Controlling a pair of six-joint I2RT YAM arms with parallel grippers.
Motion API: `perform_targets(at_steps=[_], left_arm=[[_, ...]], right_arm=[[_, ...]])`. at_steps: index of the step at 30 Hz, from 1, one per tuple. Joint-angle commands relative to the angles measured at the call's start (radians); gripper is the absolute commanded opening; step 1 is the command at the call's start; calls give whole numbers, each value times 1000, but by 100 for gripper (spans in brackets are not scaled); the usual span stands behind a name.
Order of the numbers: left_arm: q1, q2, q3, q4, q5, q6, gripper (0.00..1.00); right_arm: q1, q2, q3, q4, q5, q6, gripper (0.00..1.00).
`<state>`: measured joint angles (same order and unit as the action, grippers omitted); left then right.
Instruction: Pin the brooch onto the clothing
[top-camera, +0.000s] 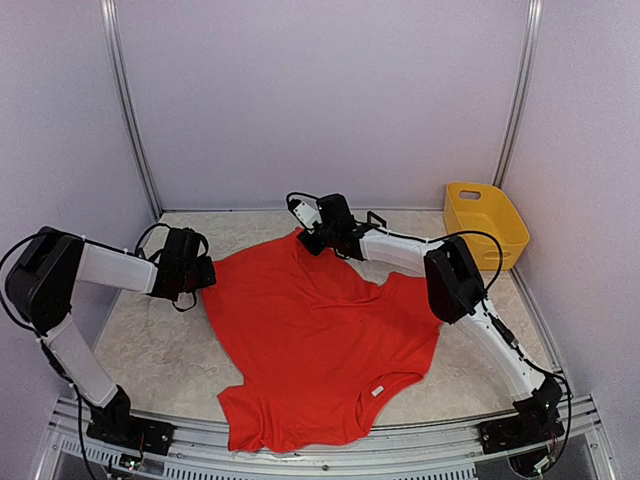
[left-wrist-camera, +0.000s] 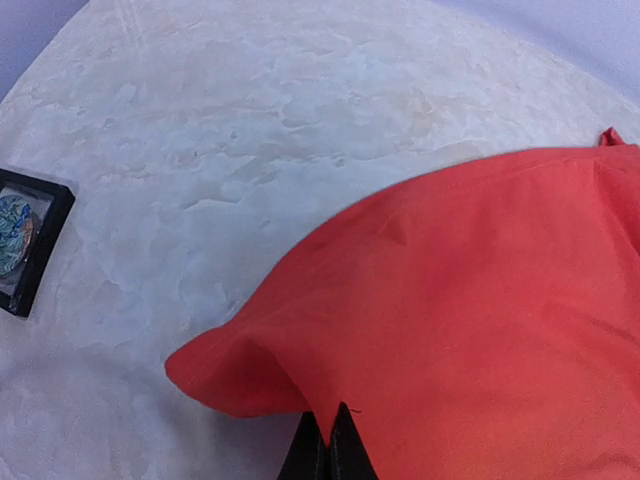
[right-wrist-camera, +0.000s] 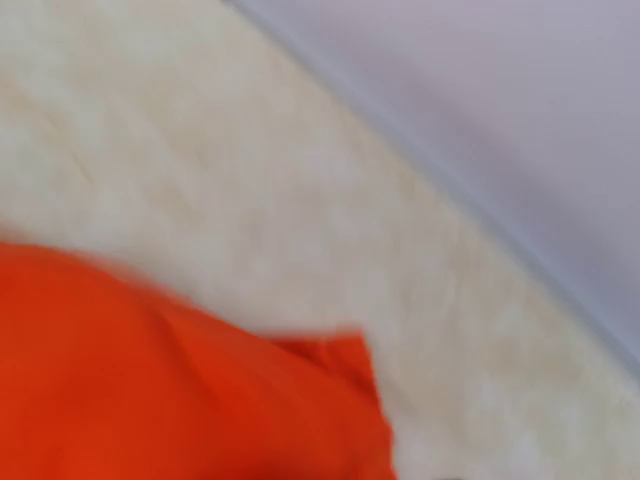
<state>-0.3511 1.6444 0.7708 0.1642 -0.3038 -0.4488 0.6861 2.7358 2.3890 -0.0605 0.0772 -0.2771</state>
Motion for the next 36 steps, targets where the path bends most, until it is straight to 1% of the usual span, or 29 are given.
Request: perform_targets(at_steps=[1,4,6,7,8,10,11,12,14,15,16,18,20,22,25,27,29,31,34,36], left_arm=[[30,102,35,3,-38,-20,0],[30,132,32,7,-48,-30,0],[30,133,29,8,-60,-38,0],[29,129,29,4,-64,-40,0],[29,124,29,0,-69,-44,2],[30,108,26,-2,-83,-52,5],[29,92,22,-4,-92,-56,8],[28,78,15,-3,-102,-59,13],[19,24,2,4,-120,-46,29],[5,3,2,5,-140,-29,38],[-16,-25,6,3,-168,-8,42],[-56,-72,27,0,-199,37,45],[-87,-87,64,-10,-163,61,45],[-97,-52,112,-28,-110,72,42],[-98,66,206,-84,-46,78,34],[-99,178,266,-104,5,76,31],[-99,258,331,-115,51,70,31],[-96,339,387,-132,62,62,31],[-76,439,466,-161,69,42,32],[-50,480,495,-161,89,17,32]], right_arm=[[-27,-69,86,-47,-6,29,63],[-27,-228,-68,-115,-45,51,66],[-27,-342,-197,-172,-37,69,65],[-28,-398,-266,-203,-21,85,63],[-29,-449,-337,-226,-2,101,60],[-30,-550,-484,-266,41,135,44],[-32,-595,-562,-281,62,157,34],[-34,-637,-633,-298,82,178,23],[-44,-713,-783,-329,127,226,4],[-50,-740,-841,-340,151,250,0],[-58,-761,-893,-346,169,270,0],[-81,-799,-989,-337,178,329,0],[-108,-823,-1068,-317,156,368,0],[-136,-832,-1125,-304,138,407,0],[-176,-839,-1211,-260,112,442,0],[-211,-832,-1249,-232,84,464,0],[-244,-822,-1281,-208,52,481,0],[-276,-809,-1307,-191,44,493,0],[-318,-798,-1329,-200,59,513,0],[-343,-815,-1355,-194,65,521,0]])
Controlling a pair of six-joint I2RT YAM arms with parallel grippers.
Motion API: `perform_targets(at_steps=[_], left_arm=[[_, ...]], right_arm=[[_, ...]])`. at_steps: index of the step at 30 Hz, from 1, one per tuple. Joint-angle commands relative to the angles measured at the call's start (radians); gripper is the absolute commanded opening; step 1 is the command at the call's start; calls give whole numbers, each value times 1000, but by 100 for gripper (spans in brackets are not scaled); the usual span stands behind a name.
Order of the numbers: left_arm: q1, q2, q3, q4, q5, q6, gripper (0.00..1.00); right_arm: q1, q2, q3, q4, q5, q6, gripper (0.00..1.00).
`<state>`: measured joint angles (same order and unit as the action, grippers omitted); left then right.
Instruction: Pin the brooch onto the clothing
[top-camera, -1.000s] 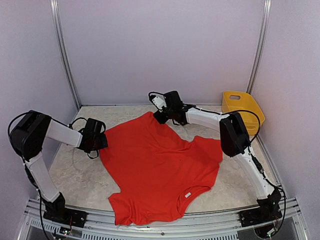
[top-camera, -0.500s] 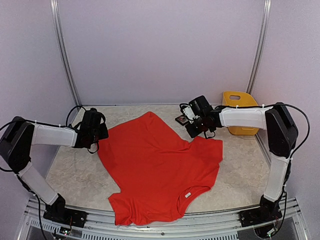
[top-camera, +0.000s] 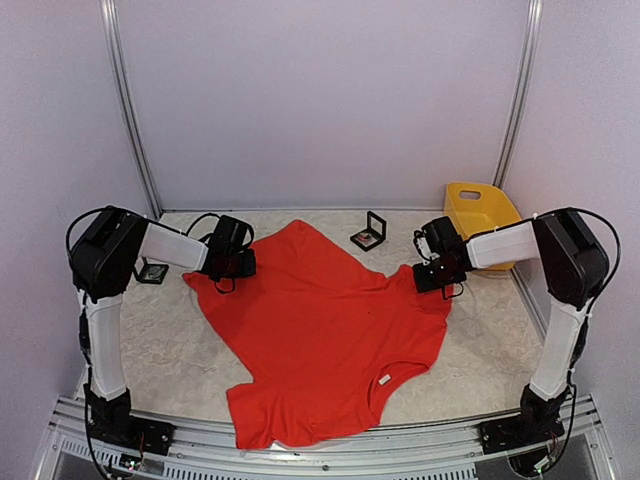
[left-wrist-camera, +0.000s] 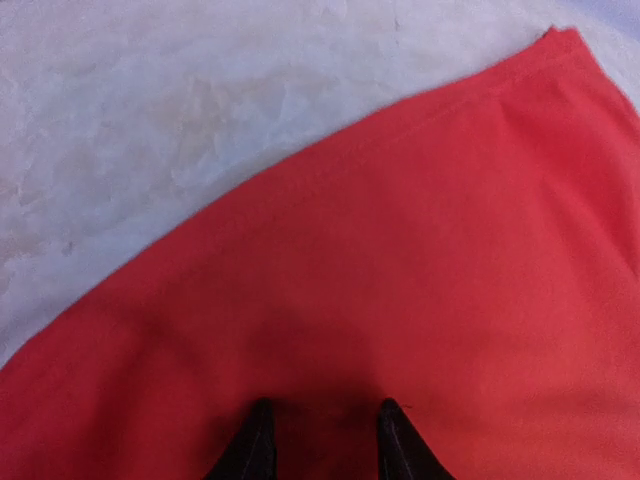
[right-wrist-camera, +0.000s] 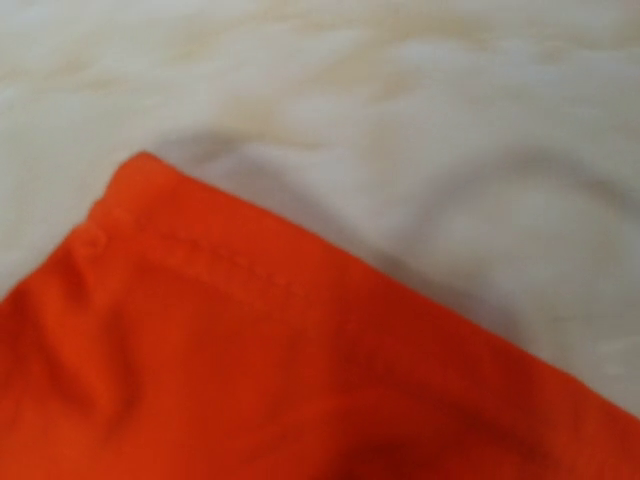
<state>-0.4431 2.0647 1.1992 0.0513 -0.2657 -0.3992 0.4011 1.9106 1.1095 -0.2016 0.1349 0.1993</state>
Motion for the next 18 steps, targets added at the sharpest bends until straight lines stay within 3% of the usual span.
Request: perform_targets(at_steps=[1,11,18], left_arm=[[57,71,76,-48,60,-45,32],[94,52,75,-7,68,-17,33],[52,-116,61,-17,27,67,41]], right_arm=[[-70,-4,-88,-49,9,47,0],[-62,-91,-44,-115,-20,-14,0],[165,-187,112,-185,9,-170,0]])
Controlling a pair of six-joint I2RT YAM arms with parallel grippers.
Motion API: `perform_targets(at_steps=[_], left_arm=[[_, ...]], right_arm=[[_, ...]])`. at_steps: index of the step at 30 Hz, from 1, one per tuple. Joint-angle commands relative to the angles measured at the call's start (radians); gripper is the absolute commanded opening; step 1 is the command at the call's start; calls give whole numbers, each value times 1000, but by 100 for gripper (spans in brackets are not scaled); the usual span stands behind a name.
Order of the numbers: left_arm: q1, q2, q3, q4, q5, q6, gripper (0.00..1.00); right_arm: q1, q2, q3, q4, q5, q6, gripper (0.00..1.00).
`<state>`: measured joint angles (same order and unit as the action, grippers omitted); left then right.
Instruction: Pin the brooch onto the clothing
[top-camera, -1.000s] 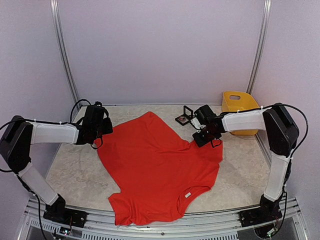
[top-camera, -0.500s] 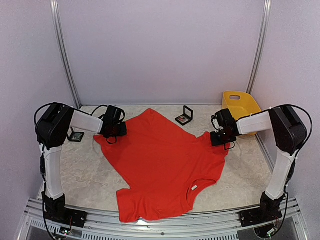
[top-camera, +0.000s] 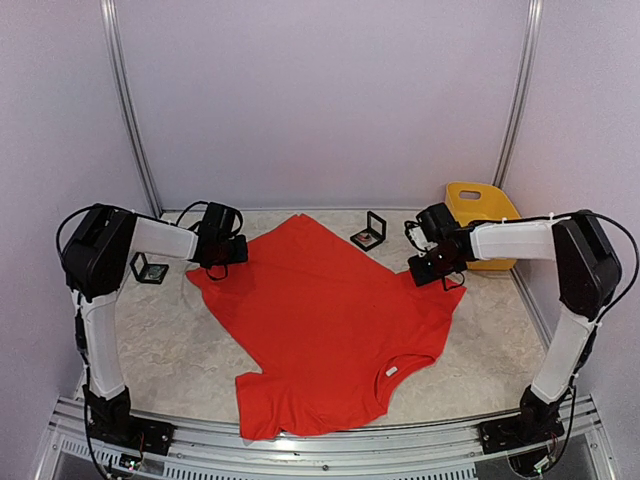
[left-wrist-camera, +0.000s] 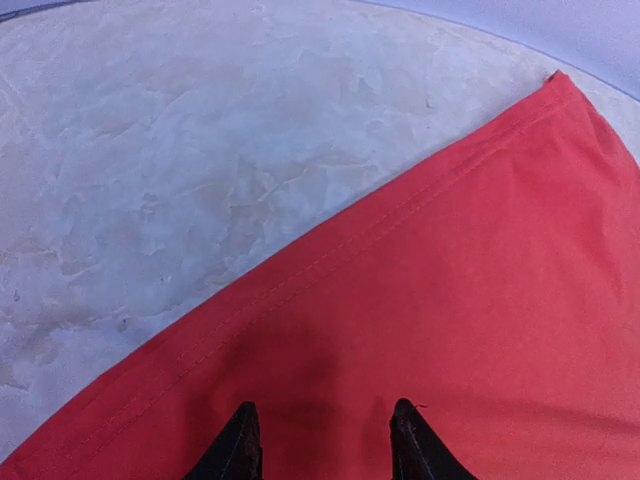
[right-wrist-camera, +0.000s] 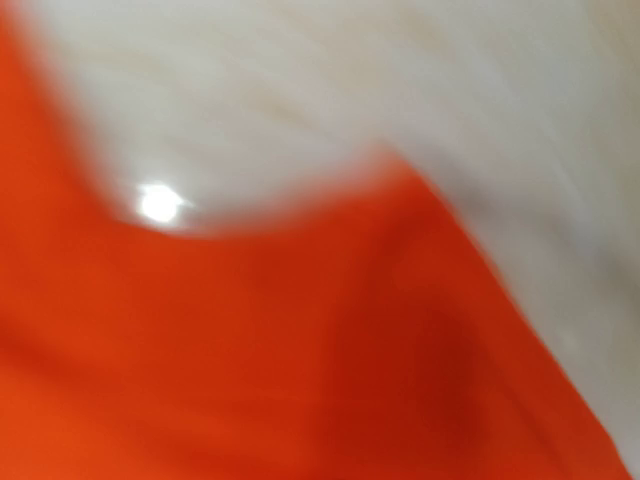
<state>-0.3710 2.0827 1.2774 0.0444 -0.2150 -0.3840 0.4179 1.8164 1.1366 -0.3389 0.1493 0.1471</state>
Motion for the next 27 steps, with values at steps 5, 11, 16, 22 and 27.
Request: perform_targets(at_steps=[5,11,16,22,27], left_arm=[[-24,-311,-183,6,-24,-11,42],[-54,-397,-353,30,3,-53,41],[-55,-345,-404,47,-15,-78,41],[-53,-318,-434,-15,-65,-97,41],[-53,-359,-521,-13,-64,-129,41]], right_arm=[[395,-88,52,-7,-357,-246,0],[544,-14,-29,73,-528,-209,0],[686,33,-107,94,-576,-225,0],[736,-11,-202,83,-607,-185,0],[752,-54,-228,66,-639,-175,0]])
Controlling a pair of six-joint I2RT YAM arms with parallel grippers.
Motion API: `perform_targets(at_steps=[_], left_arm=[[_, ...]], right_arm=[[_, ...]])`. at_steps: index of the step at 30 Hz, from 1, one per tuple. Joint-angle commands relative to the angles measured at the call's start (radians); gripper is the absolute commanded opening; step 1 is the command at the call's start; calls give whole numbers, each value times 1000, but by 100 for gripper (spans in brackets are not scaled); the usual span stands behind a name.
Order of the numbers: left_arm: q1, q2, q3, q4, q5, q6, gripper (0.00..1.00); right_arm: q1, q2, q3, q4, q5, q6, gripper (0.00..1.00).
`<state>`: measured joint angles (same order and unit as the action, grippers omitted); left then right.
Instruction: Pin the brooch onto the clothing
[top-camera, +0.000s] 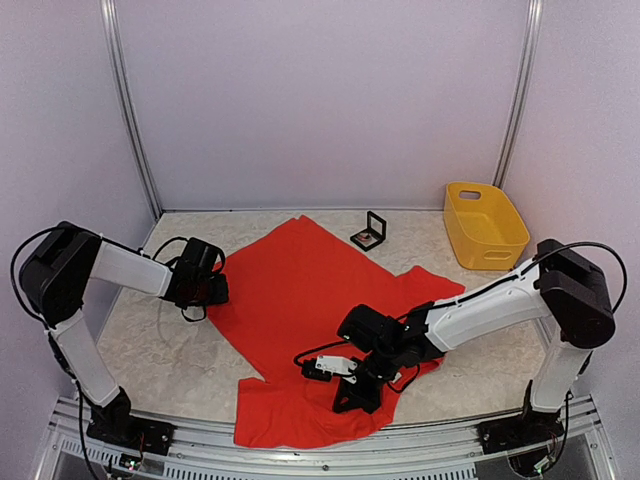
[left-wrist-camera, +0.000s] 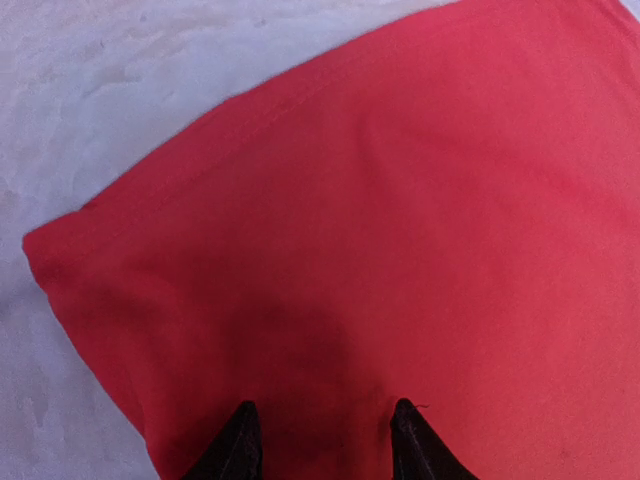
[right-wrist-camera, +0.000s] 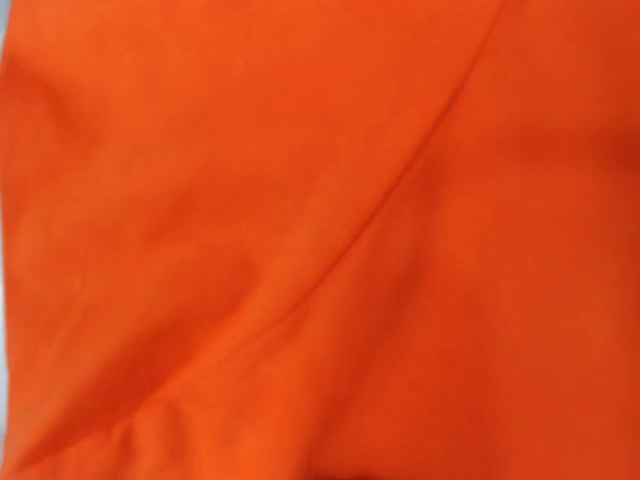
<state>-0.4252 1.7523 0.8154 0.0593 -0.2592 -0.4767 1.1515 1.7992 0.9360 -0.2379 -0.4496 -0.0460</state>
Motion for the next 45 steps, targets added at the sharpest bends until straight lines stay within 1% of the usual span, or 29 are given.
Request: perform_targets(at_steps=[1,4,7,9,10,12,16,19,21,23,25,26,27,30,32,34,36,39,42,45], left_arm=[[0,-36,-71,-29,-21,-42,41],[-1,-67,-99,-19,-31,-47,42],[-5,-97,-87,-20,-44,-16,42],[-15,-128,-61,-32,-61,20,42],[-23,-141,-40,-43,-81,38,42],[-46,-175,-10,-56,-116,81,43],[-100,-274,19,-46,-147,166,47],[-145,-338,1,14,-157,230,53],[-179,-386,-21,65,-175,274,60],[-206,-426,-48,116,-184,315,63],[-222,-446,-71,150,-176,342,65],[-226,-450,-78,158,-166,348,67],[-228,-453,-82,162,-156,353,68],[-236,-444,-87,164,-146,358,69],[-240,-433,-89,169,-151,361,69],[-245,-415,-86,171,-156,365,70],[-249,-400,-79,167,-155,369,70],[-251,-375,-70,161,-153,376,70],[-254,-351,-59,153,-151,382,70],[-254,-333,-53,147,-149,387,70]], right_arm=[[23,-39,-22,-45,-46,17,0],[27,-45,13,-76,-41,1,0],[23,-78,65,-88,-10,-20,0],[3,-110,100,-93,57,-27,0],[-16,-127,120,-100,118,-22,0],[-87,-158,157,-109,193,-10,2],[-292,-215,198,-48,255,38,10],[-432,-200,255,5,349,91,23],[-512,-152,325,27,392,110,32],[-575,-89,404,62,374,118,41],[-611,-6,487,83,360,103,46],[-620,45,546,73,349,89,48],[-624,99,606,54,348,71,54],[-633,283,820,-32,367,28,60],[-642,417,954,-94,394,18,68],[-651,524,1082,-146,436,17,70],[-663,607,1184,-174,442,21,69],[-685,700,1282,-188,478,30,66],[-701,761,1339,-206,496,39,66],[-704,788,1325,-205,490,39,67]])
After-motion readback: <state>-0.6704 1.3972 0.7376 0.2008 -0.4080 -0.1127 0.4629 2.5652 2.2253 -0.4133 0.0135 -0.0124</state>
